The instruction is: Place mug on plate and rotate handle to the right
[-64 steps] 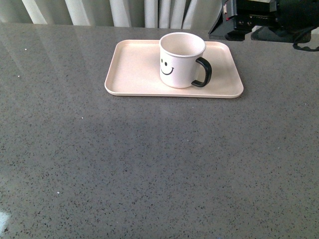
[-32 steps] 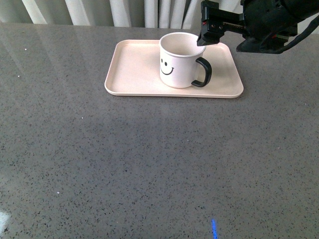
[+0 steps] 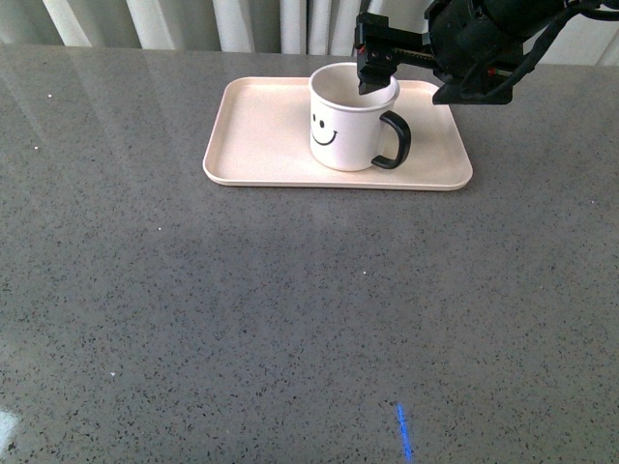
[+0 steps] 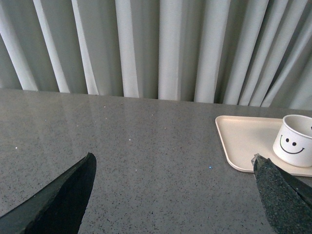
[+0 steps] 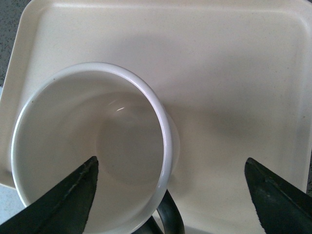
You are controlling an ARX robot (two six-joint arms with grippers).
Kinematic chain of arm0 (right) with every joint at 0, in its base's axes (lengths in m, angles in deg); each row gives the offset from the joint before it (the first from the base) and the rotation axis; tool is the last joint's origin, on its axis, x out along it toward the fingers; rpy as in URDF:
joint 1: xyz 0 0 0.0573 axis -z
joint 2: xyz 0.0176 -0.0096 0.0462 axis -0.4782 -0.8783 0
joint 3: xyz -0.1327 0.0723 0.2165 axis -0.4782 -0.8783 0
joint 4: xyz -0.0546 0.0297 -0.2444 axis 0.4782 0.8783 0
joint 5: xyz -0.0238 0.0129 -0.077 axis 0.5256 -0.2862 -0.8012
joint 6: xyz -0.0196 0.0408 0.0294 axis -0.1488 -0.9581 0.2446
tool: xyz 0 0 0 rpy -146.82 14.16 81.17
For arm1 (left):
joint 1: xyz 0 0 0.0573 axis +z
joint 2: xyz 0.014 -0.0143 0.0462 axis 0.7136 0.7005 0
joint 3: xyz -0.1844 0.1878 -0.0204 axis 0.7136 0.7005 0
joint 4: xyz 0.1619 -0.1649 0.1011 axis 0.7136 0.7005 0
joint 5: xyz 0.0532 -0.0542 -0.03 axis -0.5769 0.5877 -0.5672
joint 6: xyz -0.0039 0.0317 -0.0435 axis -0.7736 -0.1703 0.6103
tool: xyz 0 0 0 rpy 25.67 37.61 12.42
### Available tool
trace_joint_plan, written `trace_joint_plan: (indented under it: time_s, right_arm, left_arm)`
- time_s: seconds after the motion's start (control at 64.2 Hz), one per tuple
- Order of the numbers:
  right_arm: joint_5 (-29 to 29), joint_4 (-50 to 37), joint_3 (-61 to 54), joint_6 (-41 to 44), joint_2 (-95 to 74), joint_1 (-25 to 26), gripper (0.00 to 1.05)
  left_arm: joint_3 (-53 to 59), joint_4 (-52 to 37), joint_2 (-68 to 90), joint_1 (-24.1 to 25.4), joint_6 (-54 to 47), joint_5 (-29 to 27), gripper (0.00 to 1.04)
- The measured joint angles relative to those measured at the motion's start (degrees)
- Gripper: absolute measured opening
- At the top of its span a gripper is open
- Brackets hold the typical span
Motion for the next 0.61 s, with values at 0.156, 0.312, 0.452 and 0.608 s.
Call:
trace_joint_plan:
  time_s: [0.156,0.312,0.452,0.608]
  right_arm:
    - [-0.85,0.7,1.75,-0.11,-1.05,-0.42,0.58]
    - [-1.57,1.68,3.28,-0.28,-2.58,-0.98,0.3]
    - [-2.45,2.51,4.42,-0.63,-3.56,-1.16,0.09]
    - [-2.49,2.91,5.42,-1.57,-3.65,-1.14,0.02]
  left_arm:
    - [0.0,0.0,0.0,0.0,-0.02,0.0,0.96]
    - [0.0,0.0,0.0,0.0,-0.02,0.0,0.96]
    - [0.0,0.0,0.0,0.0,-0.02,0.0,0.96]
    - [0.0,0.0,0.0,0.0,-0.02,0.0,0.96]
